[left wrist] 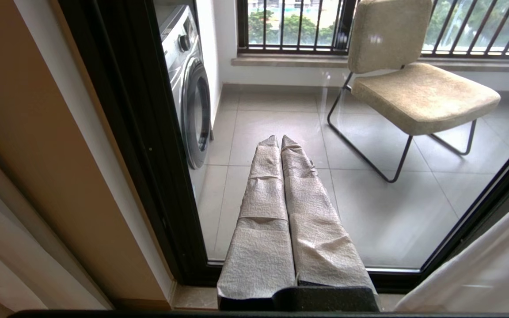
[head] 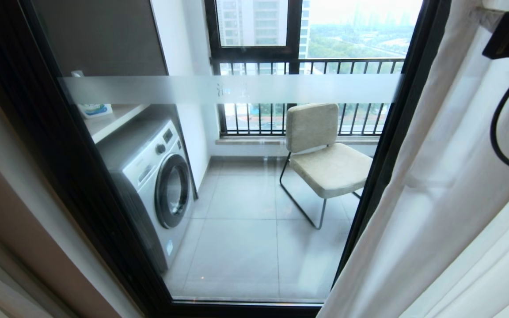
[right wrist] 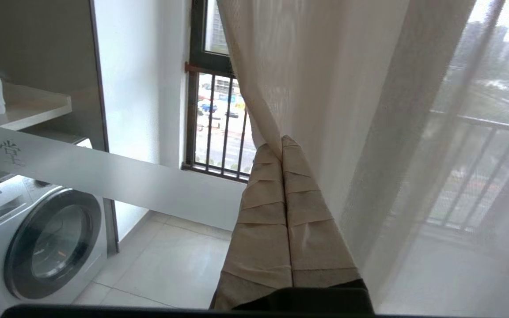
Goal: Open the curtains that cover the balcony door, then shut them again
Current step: Pull the inner curtains open on both sides
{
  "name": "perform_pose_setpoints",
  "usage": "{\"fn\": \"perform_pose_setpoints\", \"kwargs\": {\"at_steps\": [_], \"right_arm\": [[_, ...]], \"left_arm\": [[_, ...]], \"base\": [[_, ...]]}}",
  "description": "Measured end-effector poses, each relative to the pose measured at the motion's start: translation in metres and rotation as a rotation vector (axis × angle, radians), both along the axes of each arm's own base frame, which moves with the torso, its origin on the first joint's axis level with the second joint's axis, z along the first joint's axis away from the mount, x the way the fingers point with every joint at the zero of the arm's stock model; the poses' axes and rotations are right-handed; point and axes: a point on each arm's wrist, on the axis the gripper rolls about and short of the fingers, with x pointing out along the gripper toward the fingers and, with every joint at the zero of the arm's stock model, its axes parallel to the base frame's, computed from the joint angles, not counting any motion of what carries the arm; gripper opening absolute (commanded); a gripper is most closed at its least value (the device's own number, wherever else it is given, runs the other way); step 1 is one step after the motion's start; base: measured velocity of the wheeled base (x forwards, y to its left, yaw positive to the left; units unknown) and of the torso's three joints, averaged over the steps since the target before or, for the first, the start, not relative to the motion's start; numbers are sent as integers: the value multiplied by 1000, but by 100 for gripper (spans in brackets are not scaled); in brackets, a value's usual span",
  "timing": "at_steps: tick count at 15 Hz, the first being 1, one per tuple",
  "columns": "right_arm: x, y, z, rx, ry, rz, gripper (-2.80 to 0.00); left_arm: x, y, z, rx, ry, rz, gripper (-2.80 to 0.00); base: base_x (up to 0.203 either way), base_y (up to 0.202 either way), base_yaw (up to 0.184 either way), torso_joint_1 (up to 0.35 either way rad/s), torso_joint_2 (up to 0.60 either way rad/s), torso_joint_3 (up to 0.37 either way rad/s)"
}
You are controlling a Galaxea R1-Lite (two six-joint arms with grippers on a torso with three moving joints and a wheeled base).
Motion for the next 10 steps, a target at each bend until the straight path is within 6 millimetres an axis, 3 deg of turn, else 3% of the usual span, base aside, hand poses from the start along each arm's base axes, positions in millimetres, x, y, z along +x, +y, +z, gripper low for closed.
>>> {"fn": "perform_pose_setpoints", "kwargs": {"at_steps": [5, 10], "right_arm": [[-7, -31, -4, 2, 13, -120, -280], [-15, -36, -4, -8, 7, -147, -280]], "left_arm": [[0, 0, 0, 0, 0, 0, -280], [0, 0, 0, 0, 0, 0, -280]], "base": [[0, 0, 0, 0, 0, 0], [0, 0, 0, 0, 0, 0]]}}
